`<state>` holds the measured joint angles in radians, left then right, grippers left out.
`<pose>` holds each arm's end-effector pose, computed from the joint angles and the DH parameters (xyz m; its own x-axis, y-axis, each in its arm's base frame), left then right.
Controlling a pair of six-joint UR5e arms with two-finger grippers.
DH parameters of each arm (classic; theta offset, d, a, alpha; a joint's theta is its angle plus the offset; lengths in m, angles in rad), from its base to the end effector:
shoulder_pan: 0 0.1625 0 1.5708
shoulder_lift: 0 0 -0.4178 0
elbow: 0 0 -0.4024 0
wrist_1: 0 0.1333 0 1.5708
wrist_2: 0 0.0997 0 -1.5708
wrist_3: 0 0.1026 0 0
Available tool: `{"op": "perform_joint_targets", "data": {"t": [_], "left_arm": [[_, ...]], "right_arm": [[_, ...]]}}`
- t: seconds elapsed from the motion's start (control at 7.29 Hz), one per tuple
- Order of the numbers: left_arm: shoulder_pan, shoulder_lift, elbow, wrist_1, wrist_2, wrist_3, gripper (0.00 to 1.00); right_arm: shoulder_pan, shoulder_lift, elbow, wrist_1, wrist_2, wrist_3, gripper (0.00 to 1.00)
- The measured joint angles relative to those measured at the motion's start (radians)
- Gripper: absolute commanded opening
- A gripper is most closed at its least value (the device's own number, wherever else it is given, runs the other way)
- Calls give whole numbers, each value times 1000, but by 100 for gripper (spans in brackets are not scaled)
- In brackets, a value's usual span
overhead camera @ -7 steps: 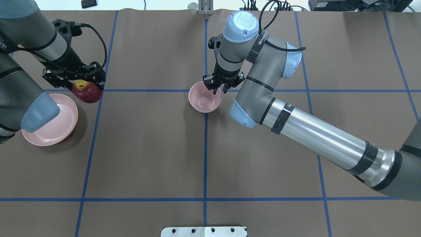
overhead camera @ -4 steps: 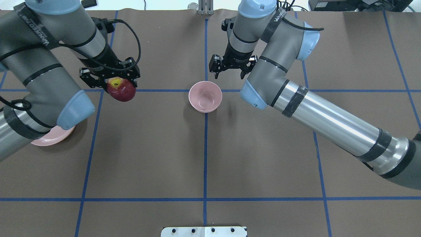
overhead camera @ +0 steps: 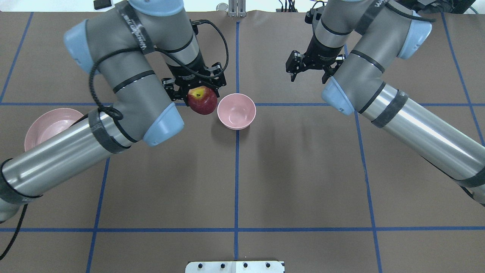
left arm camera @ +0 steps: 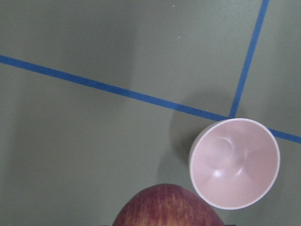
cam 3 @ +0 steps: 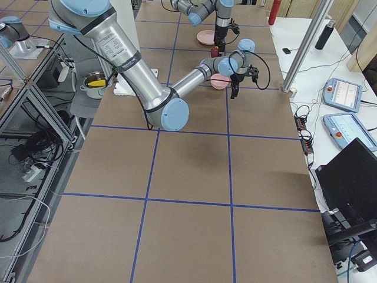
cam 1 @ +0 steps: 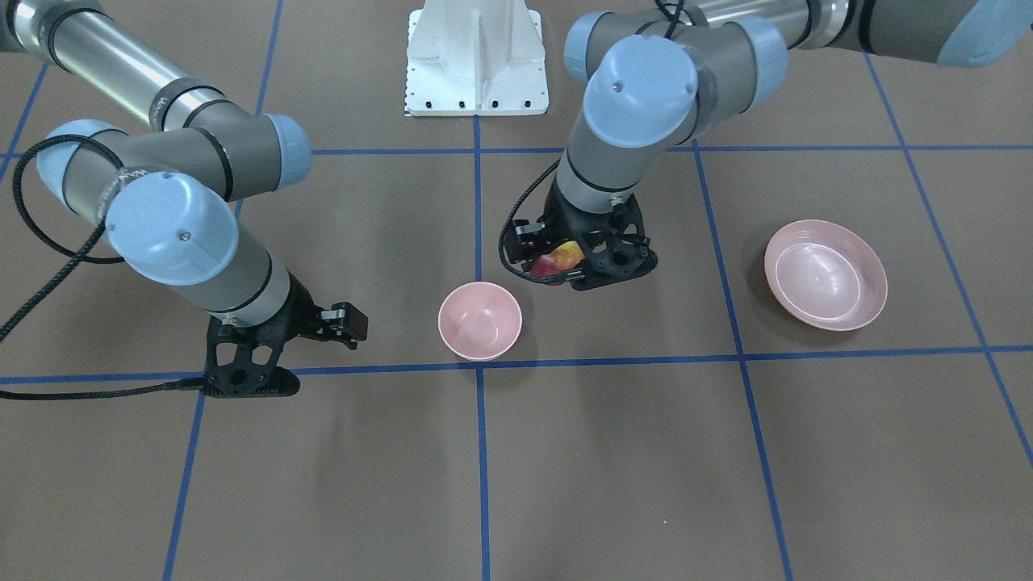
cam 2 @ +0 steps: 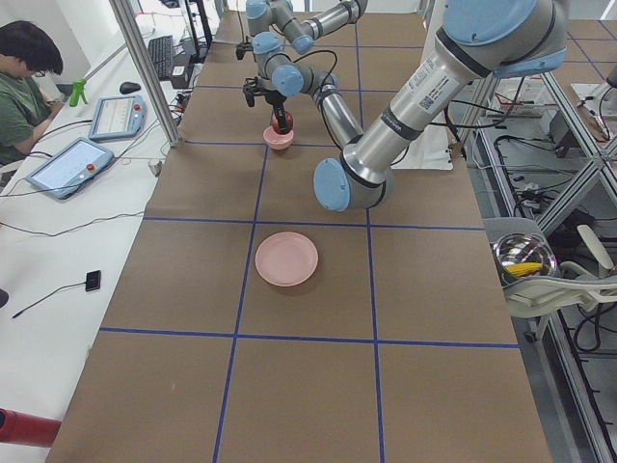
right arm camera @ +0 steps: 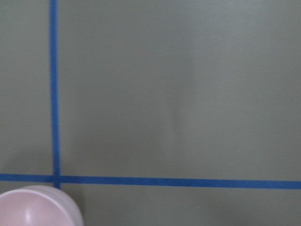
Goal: Move apple from plate to bowl
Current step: 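Carry the apple over the pink bowl with the left gripper and lower it in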
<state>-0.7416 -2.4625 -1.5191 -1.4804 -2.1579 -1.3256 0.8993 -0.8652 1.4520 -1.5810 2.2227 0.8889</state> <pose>0.4829 -0.5460 0.1199 0.5925 -0.2687 -0.7594 0.1445 0.9629 -0.2279 -0.4011 -0.6189 0.2718 0.6675 0.0346 0.7438 0.0053 0.9987 -0.0513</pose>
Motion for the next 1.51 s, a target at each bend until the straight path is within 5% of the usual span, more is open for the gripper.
{"op": "perform_joint_targets", "data": {"t": [0.41, 0.96, 1.23, 1.37, 1.51], "left_arm": [[58, -108, 214, -140, 81, -67, 0], [82, -124, 320, -237, 117, -73, 0], [105, -130, 349, -256, 150, -76, 31], [112, -129, 357, -258, 159, -77, 73], [118, -129, 363, -258, 174, -84, 98]], "right_arm": [[23, -96, 79, -41, -6, -89, 100], [31, -143, 134, -41, -2, -105, 100], [32, -150, 144, -40, -2, -105, 100], [32, -151, 147, -40, -1, -105, 100], [32, -151, 147, -39, 0, -105, 100]]}}
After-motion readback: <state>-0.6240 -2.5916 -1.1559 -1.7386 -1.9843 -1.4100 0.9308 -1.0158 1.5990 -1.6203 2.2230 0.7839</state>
